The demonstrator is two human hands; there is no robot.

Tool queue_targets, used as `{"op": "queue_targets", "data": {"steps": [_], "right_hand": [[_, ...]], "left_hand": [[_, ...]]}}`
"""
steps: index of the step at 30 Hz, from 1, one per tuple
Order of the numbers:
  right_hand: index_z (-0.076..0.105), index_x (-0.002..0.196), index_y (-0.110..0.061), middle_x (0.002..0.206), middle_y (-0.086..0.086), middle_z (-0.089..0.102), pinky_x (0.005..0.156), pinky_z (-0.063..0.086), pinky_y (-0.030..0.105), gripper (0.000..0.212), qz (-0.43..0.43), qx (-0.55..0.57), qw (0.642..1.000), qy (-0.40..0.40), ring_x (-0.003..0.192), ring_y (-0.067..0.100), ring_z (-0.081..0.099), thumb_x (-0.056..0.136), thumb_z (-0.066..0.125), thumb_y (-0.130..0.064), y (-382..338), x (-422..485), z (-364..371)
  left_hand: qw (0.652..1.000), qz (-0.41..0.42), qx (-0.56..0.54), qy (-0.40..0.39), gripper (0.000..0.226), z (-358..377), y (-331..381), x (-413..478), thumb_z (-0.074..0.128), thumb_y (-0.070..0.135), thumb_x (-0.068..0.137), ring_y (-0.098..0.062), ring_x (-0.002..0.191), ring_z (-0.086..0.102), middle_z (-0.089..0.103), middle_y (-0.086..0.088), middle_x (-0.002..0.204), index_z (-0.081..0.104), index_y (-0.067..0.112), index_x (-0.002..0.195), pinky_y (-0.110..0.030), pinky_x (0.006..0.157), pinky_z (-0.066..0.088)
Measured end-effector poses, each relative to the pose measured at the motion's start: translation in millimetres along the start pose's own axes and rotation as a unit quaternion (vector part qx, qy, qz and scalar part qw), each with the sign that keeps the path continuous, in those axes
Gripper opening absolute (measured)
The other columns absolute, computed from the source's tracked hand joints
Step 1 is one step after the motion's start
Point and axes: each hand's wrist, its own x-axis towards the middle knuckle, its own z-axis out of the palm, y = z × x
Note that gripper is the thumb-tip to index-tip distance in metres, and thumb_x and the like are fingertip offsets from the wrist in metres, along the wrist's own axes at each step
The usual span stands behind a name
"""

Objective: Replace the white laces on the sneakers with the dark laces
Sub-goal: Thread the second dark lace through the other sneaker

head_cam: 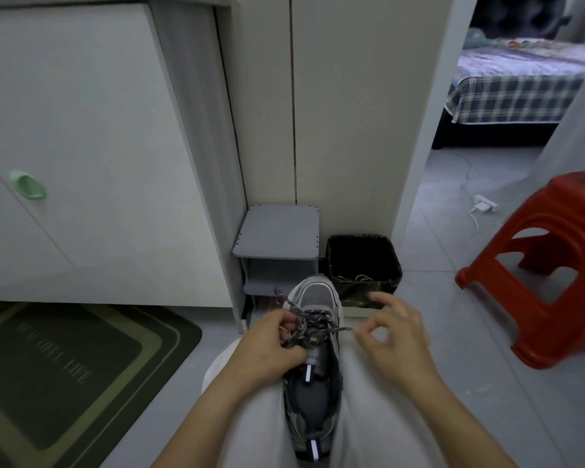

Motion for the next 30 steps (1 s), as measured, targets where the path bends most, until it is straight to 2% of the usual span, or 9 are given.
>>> {"op": "queue_targets", "data": {"steps": [4,8,10,12,14,16,21,26,30], "right_hand": [[0.058,0.056,-0.029,0.117,-0.013,0.056,0.093,0.041,0.044,0.027,0.103,0.015,0.994,0.021,0.117,0.022,0.047,0.078,0.073,-0.023,49.5,-6.7,-39.0],[0.064,0.07,-0.033,0.116,-0.01,0.059,0.088,0.03,0.033,0.016,0.103,-0.158,0.982,-0.011,0.109,0.017,0.05,0.077,0.067,-0.046,39.2,-5.3,-34.4],[0.067,0.093,-0.032,0.113,-0.005,0.057,0.089,0.031,0.039,0.025,0.026,-0.194,0.98,0.047,0.107,0.022,0.051,0.078,0.065,-0.051,18.9,2.2,-22.4],[0.07,0.091,-0.029,0.096,-0.003,0.059,0.078,0.038,0.039,0.022,-0.096,-0.144,0.982,0.075,0.091,0.023,0.056,0.078,0.064,-0.046,-8.2,11.7,-7.1],[0.071,0.077,-0.03,0.084,-0.006,0.056,0.07,0.037,0.033,0.012,-0.216,-0.157,0.964,0.008,0.079,0.021,0.056,0.074,0.064,-0.04,-32.2,16.4,11.5],[0.072,0.083,-0.03,0.091,-0.006,0.053,0.075,0.035,0.034,0.012,-0.248,-0.221,0.94,-0.075,0.09,0.022,0.052,0.078,0.064,-0.039,-46.1,17.0,29.6],[0.067,0.105,-0.029,0.107,-0.003,0.05,0.089,0.03,0.033,0.024,-0.2,-0.244,0.939,-0.136,0.108,0.017,0.043,0.089,0.052,-0.041,-52.9,20.9,41.7],[0.072,0.072,-0.028,0.077,-0.008,0.053,0.072,0.043,0.033,0.003,-0.188,-0.13,0.971,-0.072,0.079,0.018,0.058,0.073,0.074,-0.03,-32.6,12.8,34.5],[0.067,0.061,-0.033,0.069,-0.008,0.052,0.066,0.044,0.033,0.019,-0.07,-0.048,0.995,-0.046,0.065,0.008,0.051,0.073,0.078,-0.023,-4.8,9.6,-1.6]], "left_hand": [[1.0,-0.006,-0.024,0.019,0.056,1.7,-2.3,2.0,0.057,0.033,0.053,-0.006,0.083,0.058,0.056,0.011,0.099,0.047,0.03,0.108,-0.025,0.083,0.052],[1.0,0.019,-0.009,0.015,0.046,4.4,-2.0,1.7,0.064,0.022,0.065,-0.004,0.08,0.055,0.055,0.01,0.098,0.048,0.031,0.108,-0.01,0.071,0.044],[0.999,0.031,0.009,0.029,0.041,6.2,-2.4,-0.9,0.065,0.017,0.071,-0.001,0.084,0.054,0.054,0.01,0.1,0.053,0.029,0.109,-0.004,0.069,0.039],[0.995,0.056,0.058,0.065,0.036,10.1,-4.0,-6.4,0.064,0.023,0.074,-0.002,0.085,0.053,0.051,0.01,0.1,0.056,0.027,0.108,-0.007,0.071,0.039],[0.982,0.083,0.132,0.11,0.032,16.0,-7.9,-12.6,0.059,0.033,0.075,-0.007,0.087,0.053,0.051,0.011,0.099,0.057,0.027,0.107,-0.017,0.072,0.041],[0.972,0.089,0.166,0.142,0.032,19.8,-12.4,-16.9,0.055,0.038,0.076,-0.01,0.088,0.054,0.051,0.01,0.097,0.057,0.026,0.106,-0.021,0.07,0.041],[0.964,0.102,0.183,0.165,0.035,18.3,-16.0,-18.6,0.048,0.043,0.075,-0.011,0.087,0.054,0.054,0.009,0.092,0.059,0.026,0.104,-0.022,0.07,0.041],[0.956,0.084,0.18,0.215,0.029,21.4,-19.3,-17.2,0.046,0.044,0.067,-0.011,0.071,0.057,0.061,0.01,0.075,0.066,0.027,0.08,-0.024,0.06,0.046],[0.951,0.078,0.198,0.225,0.022,24.2,-24.4,-14.4,0.05,0.042,0.067,-0.01,0.063,0.056,0.059,0.01,0.064,0.065,0.026,0.066,-0.023,0.053,0.045]]}}
